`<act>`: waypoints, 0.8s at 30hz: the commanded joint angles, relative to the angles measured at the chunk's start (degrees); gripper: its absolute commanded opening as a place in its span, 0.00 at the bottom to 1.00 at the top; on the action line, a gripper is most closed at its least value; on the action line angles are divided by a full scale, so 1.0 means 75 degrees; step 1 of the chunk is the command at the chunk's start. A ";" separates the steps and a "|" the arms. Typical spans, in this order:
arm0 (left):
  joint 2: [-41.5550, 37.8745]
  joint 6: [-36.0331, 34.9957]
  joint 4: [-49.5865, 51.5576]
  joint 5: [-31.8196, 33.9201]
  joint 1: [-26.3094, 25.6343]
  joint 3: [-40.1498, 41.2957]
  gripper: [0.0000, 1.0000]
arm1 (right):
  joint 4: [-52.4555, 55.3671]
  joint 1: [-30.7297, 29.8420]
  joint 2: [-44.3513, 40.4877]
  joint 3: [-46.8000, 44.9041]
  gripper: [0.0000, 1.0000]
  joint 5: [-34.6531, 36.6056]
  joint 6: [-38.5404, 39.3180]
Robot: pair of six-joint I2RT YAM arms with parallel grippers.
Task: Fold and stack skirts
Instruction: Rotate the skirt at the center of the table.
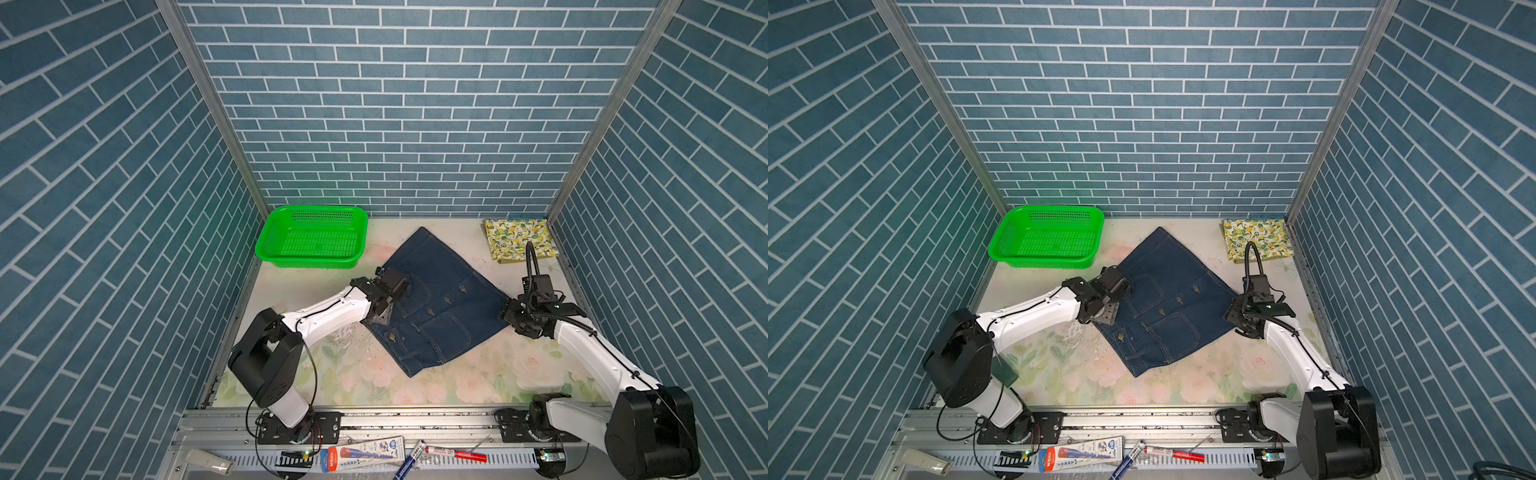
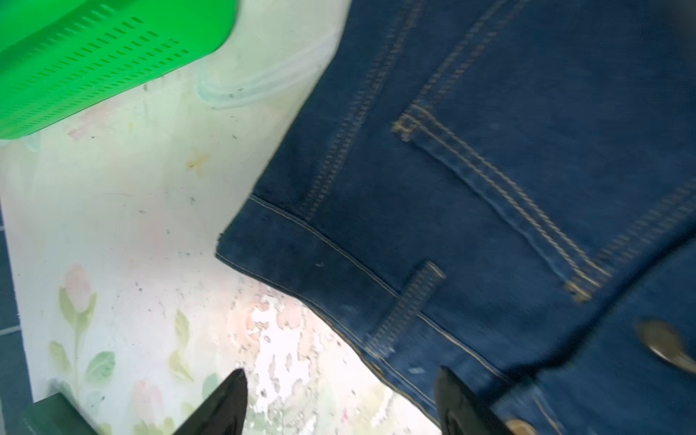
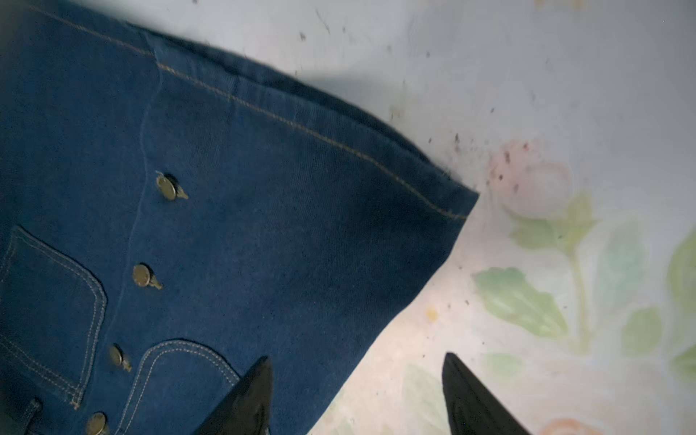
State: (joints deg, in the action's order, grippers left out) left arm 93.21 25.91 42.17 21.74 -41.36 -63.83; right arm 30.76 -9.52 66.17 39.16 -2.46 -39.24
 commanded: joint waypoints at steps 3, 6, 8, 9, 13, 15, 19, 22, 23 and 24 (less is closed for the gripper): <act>0.0589 -0.0457 -0.0252 0.0244 0.0226 -0.0200 0.79 | -0.0434 -0.0182 0.0370 -0.0354 0.70 -0.0555 -0.0603; 0.0919 -0.0536 -0.0492 0.0090 0.0312 -0.0208 0.79 | -0.0728 -0.0189 0.0733 -0.0475 0.70 -0.0698 -0.0643; 0.1105 -0.0546 -0.0558 0.0070 0.0341 -0.0219 0.78 | -0.0862 -0.0203 0.0880 -0.0534 0.69 -0.0689 -0.0685; 0.1208 -0.0557 -0.0549 0.0025 0.0355 -0.0230 0.78 | -0.0936 -0.0206 0.0934 -0.0562 0.69 -0.0684 -0.0685; 0.1446 -0.0636 -0.0470 -0.0143 0.0359 -0.0165 0.62 | -0.1107 -0.0195 0.1208 -0.0587 0.66 -0.0652 -0.0674; 0.1459 -0.0634 -0.0476 -0.0303 0.0356 -0.0052 0.48 | -0.1208 -0.0180 0.1314 -0.0590 0.61 -0.0471 -0.0674; 0.1422 -0.0680 -0.0482 -0.0520 0.0350 0.0230 0.22 | -0.1592 -0.0067 0.1629 -0.0493 0.42 -0.0492 -0.0720; 0.1394 -0.0698 -0.0420 -0.0621 0.0290 0.0353 0.06 | -0.1711 0.0103 0.1844 -0.0323 0.26 -0.0506 -0.0693; 0.1361 -0.0675 -0.0475 -0.0740 0.0287 0.0431 0.01 | -0.1708 0.0185 0.1897 -0.0251 0.22 -0.0527 -0.0657; 0.1310 -0.0645 -0.0543 -0.0878 0.0271 0.0530 0.00 | -0.1668 0.0293 0.1922 -0.0157 0.19 -0.0528 -0.0591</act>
State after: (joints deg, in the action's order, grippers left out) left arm 103.59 20.75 37.12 18.09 -39.16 -61.91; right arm 18.94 -8.86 79.44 35.97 -6.92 -43.66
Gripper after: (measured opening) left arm 0.045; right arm 0.204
